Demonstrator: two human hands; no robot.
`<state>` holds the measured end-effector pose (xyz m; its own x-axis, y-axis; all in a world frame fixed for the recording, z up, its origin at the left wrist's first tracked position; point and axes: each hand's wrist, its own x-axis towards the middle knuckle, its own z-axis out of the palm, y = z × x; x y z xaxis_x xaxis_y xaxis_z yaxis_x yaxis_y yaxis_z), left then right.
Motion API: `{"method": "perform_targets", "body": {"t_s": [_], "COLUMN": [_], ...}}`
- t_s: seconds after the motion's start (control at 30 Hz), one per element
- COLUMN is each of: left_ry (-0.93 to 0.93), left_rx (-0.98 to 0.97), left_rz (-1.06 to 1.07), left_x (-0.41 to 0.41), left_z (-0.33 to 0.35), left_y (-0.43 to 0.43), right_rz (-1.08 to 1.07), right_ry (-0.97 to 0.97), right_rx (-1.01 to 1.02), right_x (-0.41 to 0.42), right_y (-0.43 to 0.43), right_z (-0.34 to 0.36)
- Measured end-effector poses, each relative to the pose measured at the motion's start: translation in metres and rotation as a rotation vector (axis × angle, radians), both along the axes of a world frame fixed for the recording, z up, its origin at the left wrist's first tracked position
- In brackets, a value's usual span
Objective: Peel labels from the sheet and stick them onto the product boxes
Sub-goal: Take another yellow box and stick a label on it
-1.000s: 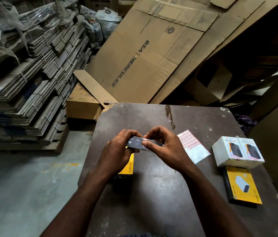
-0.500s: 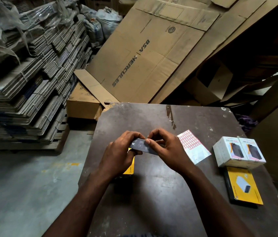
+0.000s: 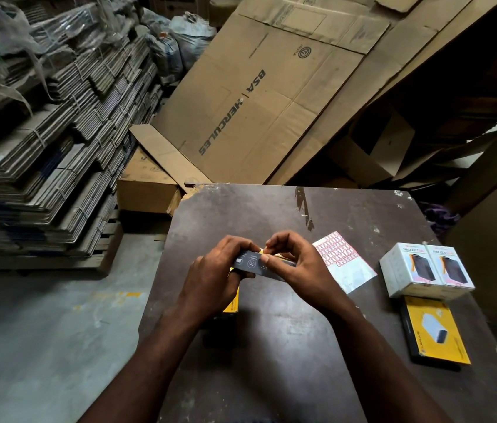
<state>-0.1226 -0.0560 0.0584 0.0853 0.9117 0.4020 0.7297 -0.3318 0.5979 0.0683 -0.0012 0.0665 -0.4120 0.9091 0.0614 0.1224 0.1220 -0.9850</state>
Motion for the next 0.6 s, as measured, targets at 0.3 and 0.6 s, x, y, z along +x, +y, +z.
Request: {"method": "perform_targets", "body": {"t_s": [0.3, 0.6], "left_ry": [-0.097, -0.088], "left_rx": [0.014, 0.15], "left_rz": [-0.013, -0.05], "left_x": [0.002, 0.004], "left_z": [-0.006, 0.001], "left_y": [0.001, -0.008], "right_rz": [-0.01, -0.098], "right_ry": [-0.073, -0.176], "right_rx": [0.202, 0.569], "right_x": [0.012, 0.01], "right_y": [-0.013, -0.029], "right_z": [0.004, 0.003]}}
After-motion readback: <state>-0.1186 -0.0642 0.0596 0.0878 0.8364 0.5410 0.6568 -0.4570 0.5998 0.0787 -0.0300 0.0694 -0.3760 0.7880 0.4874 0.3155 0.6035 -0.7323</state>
